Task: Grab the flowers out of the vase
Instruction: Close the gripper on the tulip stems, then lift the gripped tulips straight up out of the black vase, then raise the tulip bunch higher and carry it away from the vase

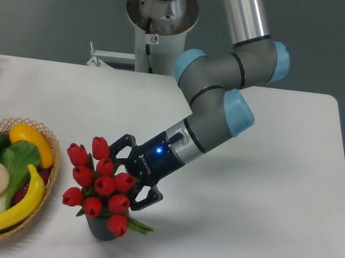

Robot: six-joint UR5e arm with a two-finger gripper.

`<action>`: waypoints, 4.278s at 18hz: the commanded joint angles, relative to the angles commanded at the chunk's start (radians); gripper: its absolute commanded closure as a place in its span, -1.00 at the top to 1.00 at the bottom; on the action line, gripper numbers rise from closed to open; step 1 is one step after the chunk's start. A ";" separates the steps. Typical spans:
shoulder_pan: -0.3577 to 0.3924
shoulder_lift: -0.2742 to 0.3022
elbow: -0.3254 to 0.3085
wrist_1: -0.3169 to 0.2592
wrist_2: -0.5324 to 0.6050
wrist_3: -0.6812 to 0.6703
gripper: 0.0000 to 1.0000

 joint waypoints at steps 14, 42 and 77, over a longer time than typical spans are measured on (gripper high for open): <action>0.015 0.015 -0.002 0.000 -0.058 -0.023 -0.26; 0.061 0.150 0.130 -0.002 -0.159 -0.330 -0.26; 0.442 0.402 0.048 -0.009 0.035 -0.465 -0.27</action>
